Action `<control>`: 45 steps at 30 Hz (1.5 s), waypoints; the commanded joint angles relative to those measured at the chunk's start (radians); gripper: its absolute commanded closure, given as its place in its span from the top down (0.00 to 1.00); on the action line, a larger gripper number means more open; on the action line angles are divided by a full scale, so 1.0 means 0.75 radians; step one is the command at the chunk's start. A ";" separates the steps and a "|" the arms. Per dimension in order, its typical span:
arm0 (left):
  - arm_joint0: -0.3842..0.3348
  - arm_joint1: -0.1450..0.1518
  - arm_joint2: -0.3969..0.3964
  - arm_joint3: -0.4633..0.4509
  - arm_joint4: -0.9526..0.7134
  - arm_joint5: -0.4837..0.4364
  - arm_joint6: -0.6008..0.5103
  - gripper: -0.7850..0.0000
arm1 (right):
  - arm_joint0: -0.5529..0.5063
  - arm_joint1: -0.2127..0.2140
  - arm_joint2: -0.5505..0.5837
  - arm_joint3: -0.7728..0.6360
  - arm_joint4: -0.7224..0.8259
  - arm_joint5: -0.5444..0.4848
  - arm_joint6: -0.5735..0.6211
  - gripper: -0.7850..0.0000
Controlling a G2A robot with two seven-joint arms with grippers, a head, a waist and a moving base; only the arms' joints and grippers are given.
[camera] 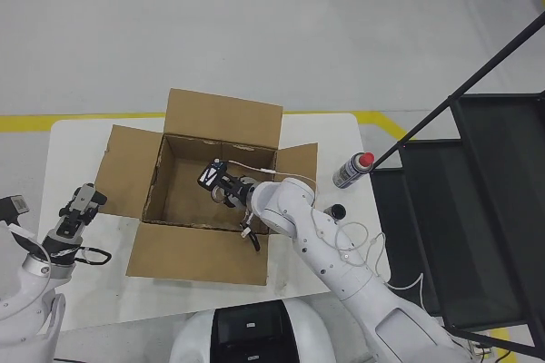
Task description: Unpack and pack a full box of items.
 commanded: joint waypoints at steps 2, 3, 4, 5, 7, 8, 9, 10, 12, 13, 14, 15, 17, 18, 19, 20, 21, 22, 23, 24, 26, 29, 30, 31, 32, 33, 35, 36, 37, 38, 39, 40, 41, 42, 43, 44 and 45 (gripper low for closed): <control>0.000 0.000 0.000 0.000 0.000 0.000 0.000 1.00 | 0.000 0.000 0.000 0.000 0.000 0.000 0.000 0.00; 0.000 0.000 0.000 0.000 0.000 0.000 0.000 1.00 | 0.000 0.000 0.000 0.000 0.000 0.000 0.000 0.00; 0.000 0.000 0.000 0.000 0.000 0.000 0.000 1.00 | 0.000 0.000 0.000 0.000 0.000 0.000 0.000 0.00; 0.000 0.000 0.000 0.000 0.000 0.000 0.000 1.00 | 0.000 0.000 0.000 0.000 0.000 0.000 0.000 0.00; 0.000 0.000 0.000 0.000 0.000 0.000 0.000 1.00 | -0.019 0.005 0.029 -0.019 0.053 -0.024 -0.057 0.00; 0.000 0.000 0.000 0.000 0.000 0.000 0.000 1.00 | -0.022 0.011 0.054 -0.032 0.069 -0.037 -0.061 0.00; 0.000 0.000 0.000 0.000 0.000 0.000 0.000 1.00 | -0.028 0.016 0.078 -0.059 0.099 -0.064 -0.070 0.00; 0.000 0.000 0.000 0.000 0.000 0.000 0.000 1.00 | -0.038 0.023 0.108 -0.093 0.130 -0.097 -0.079 0.00; 0.000 0.000 0.000 0.000 0.000 0.000 0.000 1.00 | -0.076 0.042 0.185 -0.187 0.175 -0.157 -0.075 0.00; 0.000 0.000 0.000 0.000 0.000 0.000 0.000 1.00 | -0.106 0.053 0.230 -0.242 0.194 -0.185 -0.058 0.00; 0.000 0.000 0.000 0.000 0.000 0.000 0.000 1.00 | -0.141 0.064 0.276 -0.311 0.211 -0.204 -0.026 0.00; 0.000 0.000 0.000 0.000 0.000 0.000 0.000 1.00 | -0.185 0.075 0.322 -0.392 0.234 -0.229 -0.002 0.00; 0.000 0.000 0.000 0.000 0.000 0.000 0.000 1.00 | -0.293 0.098 0.432 -0.541 0.302 -0.275 0.035 0.00; 0.000 0.000 0.000 0.000 0.000 0.000 0.000 1.00 | -0.349 0.108 0.487 -0.602 0.359 -0.300 0.047 0.00; 0.000 0.000 0.000 0.000 0.000 0.000 0.000 1.00 | -0.401 0.118 0.544 -0.660 0.405 -0.327 0.063 0.00; 0.000 0.000 0.000 0.000 0.000 0.000 0.000 1.00 | -0.452 0.127 0.596 -0.713 0.450 -0.357 0.070 0.00; 0.000 0.000 0.000 0.000 0.000 0.000 0.000 1.00 | -0.501 0.136 0.647 -0.757 0.494 -0.389 0.074 0.00; 0.000 0.000 0.000 0.000 0.000 0.000 0.000 1.00 | -0.547 0.145 0.695 -0.797 0.525 -0.419 0.076 0.00; 0.000 0.000 0.000 0.000 0.000 0.000 0.000 1.00 | -0.591 0.152 0.743 -0.830 0.550 -0.437 0.067 0.00; 0.000 0.000 0.000 0.000 0.000 0.000 0.000 1.00 | -0.633 0.159 0.785 -0.853 0.575 -0.452 0.050 0.00; 0.000 0.000 0.000 0.000 0.000 0.000 0.000 1.00 | -0.704 0.170 0.865 -0.877 0.613 -0.478 0.003 0.00; 0.000 0.000 0.000 0.000 0.000 0.000 0.000 1.00 | -0.777 0.182 0.955 -0.843 0.706 -0.522 -0.099 0.00; 0.000 0.000 0.000 0.000 0.000 0.000 0.000 1.00 | -0.785 0.184 0.970 -0.832 0.719 -0.531 -0.115 0.00; 0.000 0.000 0.000 0.000 0.000 0.000 0.000 1.00 | -0.785 0.184 0.970 -0.832 0.719 -0.531 -0.115 0.00; 0.000 0.000 0.000 0.000 0.000 0.000 0.000 1.00 | -0.785 0.184 0.970 -0.832 0.719 -0.531 -0.115 0.00; 0.000 0.000 0.000 0.000 0.000 0.000 0.000 1.00 | -0.785 0.184 0.970 -0.832 0.719 -0.531 -0.115 0.00; 0.000 0.000 0.000 0.000 0.000 0.000 0.000 1.00 | -0.785 0.184 0.970 -0.832 0.719 -0.531 -0.115 0.00; 0.000 0.000 0.000 0.000 0.000 0.000 0.000 1.00 | -0.785 0.184 0.970 -0.832 0.719 -0.531 -0.115 0.00; 0.000 0.000 0.000 0.000 0.000 0.000 0.000 1.00 | -0.785 0.184 0.970 -0.832 0.719 -0.531 -0.115 0.00; 0.000 0.000 0.000 0.000 0.000 0.000 0.000 1.00 | -0.785 0.184 0.970 -0.832 0.719 -0.531 -0.115 0.00; 0.000 0.000 0.000 0.000 0.000 0.000 0.000 1.00 | -0.785 0.184 0.970 -0.832 0.719 -0.531 -0.115 0.00; 0.000 0.000 0.000 0.000 0.000 0.000 0.000 1.00 | -0.785 0.184 0.970 -0.832 0.719 -0.531 -0.115 0.00; 0.000 0.000 0.000 0.000 0.000 0.000 0.000 1.00 | -0.785 0.184 0.970 -0.832 0.719 -0.531 -0.115 0.00; 0.000 0.000 0.000 0.000 0.000 0.000 0.000 1.00 | -0.785 0.184 0.970 -0.832 0.719 -0.531 -0.115 0.00; 0.000 0.000 0.000 0.000 0.000 0.000 0.000 1.00 | -0.785 0.184 0.970 -0.832 0.719 -0.531 -0.115 0.00; 0.000 0.000 0.000 0.000 0.000 0.000 0.000 1.00 | -0.785 0.184 0.970 -0.832 0.719 -0.531 -0.115 0.00; 0.000 0.000 0.000 0.000 0.000 0.000 0.000 1.00 | -0.785 0.184 0.970 -0.832 0.719 -0.531 -0.115 0.00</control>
